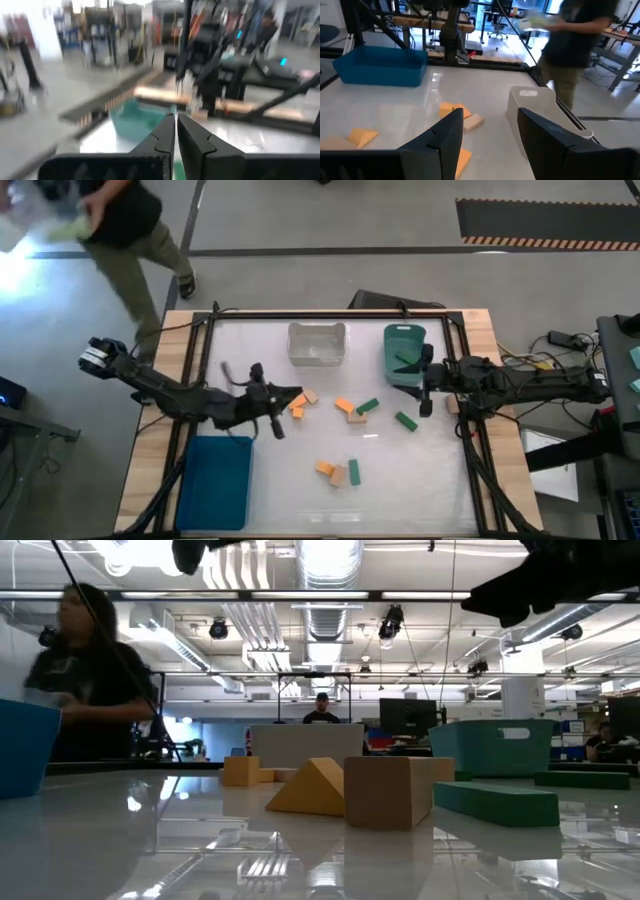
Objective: Sort & place blocks by color
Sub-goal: Put the yellow block into the blue bin
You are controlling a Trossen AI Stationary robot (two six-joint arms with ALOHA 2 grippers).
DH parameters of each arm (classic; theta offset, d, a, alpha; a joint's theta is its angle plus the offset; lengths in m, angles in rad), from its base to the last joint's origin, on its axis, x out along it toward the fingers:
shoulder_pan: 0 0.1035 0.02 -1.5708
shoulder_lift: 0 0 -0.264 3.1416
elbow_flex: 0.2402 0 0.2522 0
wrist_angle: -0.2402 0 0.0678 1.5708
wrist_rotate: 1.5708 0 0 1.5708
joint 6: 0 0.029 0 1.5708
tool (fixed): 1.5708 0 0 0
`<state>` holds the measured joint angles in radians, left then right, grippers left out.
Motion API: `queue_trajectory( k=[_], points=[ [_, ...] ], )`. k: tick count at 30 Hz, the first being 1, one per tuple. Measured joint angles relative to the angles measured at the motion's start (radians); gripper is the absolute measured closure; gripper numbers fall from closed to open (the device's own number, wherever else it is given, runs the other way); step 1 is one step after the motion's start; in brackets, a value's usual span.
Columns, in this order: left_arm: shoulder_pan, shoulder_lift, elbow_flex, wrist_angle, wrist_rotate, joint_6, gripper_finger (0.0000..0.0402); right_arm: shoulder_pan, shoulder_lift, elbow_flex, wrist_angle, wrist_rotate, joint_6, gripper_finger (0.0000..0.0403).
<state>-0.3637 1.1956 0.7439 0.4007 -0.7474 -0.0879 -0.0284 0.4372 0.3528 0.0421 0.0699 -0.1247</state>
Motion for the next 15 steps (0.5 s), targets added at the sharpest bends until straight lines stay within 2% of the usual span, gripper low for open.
queue_trajectory(
  k=[3,5,11,15],
  points=[
    [0.045,0.025,0.083,-0.242,0.100,-0.133,0.0396,0.000,-0.017,-0.008,0.000,0.000,0.000,0.0223],
    [0.074,0.051,0.131,-0.357,0.188,-0.168,0.0396,0.000,-0.024,-0.011,-0.001,0.000,0.000,0.0223],
    [0.142,0.160,0.238,-0.591,0.544,-0.116,0.0396,0.000,-0.023,-0.010,-0.008,0.000,0.020,0.0223],
    [0.159,0.234,0.270,-0.714,0.592,-0.086,0.0396,0.000,-0.023,-0.013,-0.009,0.001,0.020,0.0223]
  ],
)
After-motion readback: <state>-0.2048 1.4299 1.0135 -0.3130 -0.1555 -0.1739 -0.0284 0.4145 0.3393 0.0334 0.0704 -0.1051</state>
